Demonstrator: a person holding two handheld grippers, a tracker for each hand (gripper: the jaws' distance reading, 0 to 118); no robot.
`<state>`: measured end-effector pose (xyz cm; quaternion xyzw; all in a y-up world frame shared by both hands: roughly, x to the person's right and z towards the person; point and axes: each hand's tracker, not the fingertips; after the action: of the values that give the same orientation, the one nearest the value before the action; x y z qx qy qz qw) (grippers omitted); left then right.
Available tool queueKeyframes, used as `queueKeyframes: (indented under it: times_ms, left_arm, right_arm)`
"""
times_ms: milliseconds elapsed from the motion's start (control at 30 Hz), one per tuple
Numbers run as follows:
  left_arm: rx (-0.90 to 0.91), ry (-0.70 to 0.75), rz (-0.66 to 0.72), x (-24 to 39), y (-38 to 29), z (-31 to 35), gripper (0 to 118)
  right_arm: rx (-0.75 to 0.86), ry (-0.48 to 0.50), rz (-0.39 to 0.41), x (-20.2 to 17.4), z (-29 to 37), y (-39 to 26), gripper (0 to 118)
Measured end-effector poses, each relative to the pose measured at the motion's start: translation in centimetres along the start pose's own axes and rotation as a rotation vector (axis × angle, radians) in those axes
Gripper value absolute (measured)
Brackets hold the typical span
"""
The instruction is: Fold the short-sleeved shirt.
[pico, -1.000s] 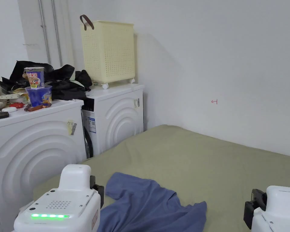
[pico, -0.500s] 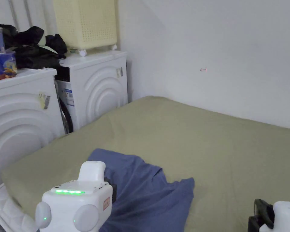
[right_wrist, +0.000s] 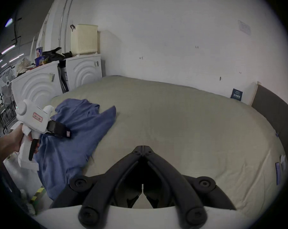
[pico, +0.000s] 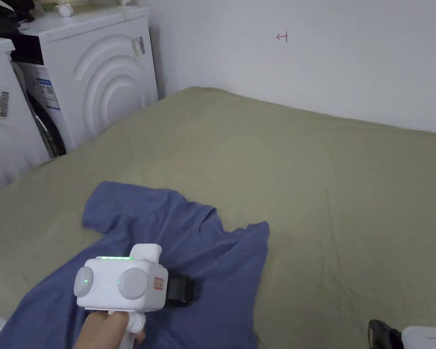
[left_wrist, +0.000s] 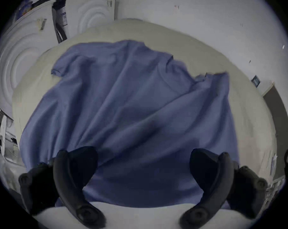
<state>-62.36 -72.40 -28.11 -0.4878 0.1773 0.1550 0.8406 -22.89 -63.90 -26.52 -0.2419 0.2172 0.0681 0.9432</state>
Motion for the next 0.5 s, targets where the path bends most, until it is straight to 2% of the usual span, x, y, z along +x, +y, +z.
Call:
queueKeyframes:
  times_ms: [67, 133, 167, 200, 233, 267, 300, 367, 433, 500]
  left_arm:
    - [-0.004, 0.038, -0.055, 0.5, -0.2, -0.5, 115]
    - [0.0, 0.038, -0.044, 1.1, -0.1, 0.2, 111]
    - [0.012, 0.037, -0.038, 1.2, -0.2, 0.8, 101]
    - [0.036, 0.03, -0.055, 1.3, -0.2, 1.4, 67]
    - [0.096, 0.028, -0.054, 1.4, -0.1, 2.6, 16]
    - [0.12, 0.033, -0.045, 1.8, -0.1, 3.1, 2]
    - [0.135, 0.1, -0.053, 2.5, 0.1, 4.3, 2]
    - [0.119, 0.025, -0.087, 3.2, 0.1, 5.4, 2]
    - [0.172, 0.053, -0.144, 4.7, 0.6, 7.7, 2]
    - [0.197, 0.024, -0.125, 5.9, 1.7, 10.2, 2]
  right_arm:
    - [-0.02, 0.001, -0.008, 0.3, 0.4, -0.5, 0]
    - [-0.032, -0.004, -0.001, 0.7, 1.1, -1.0, 0]
    - [-0.037, -0.008, 0.002, 1.0, 1.5, -1.2, 0]
    - [-0.04, -0.011, 0.0, 1.3, 1.9, -1.4, 0]
    - [-0.042, -0.014, -0.011, 1.8, 2.5, -1.5, 0]
    - [-0.038, -0.019, -0.02, 2.2, 3.1, -1.7, 0]
    - [-0.035, -0.031, -0.026, 2.7, 3.8, -1.8, 0]
    - [-0.032, -0.042, -0.04, 3.9, 5.4, -2.0, 0]
    - [-0.018, -0.067, -0.05, 5.2, 7.3, -2.3, 0]
    - [-0.009, -0.094, -0.054, 6.7, 9.2, -2.7, 0]
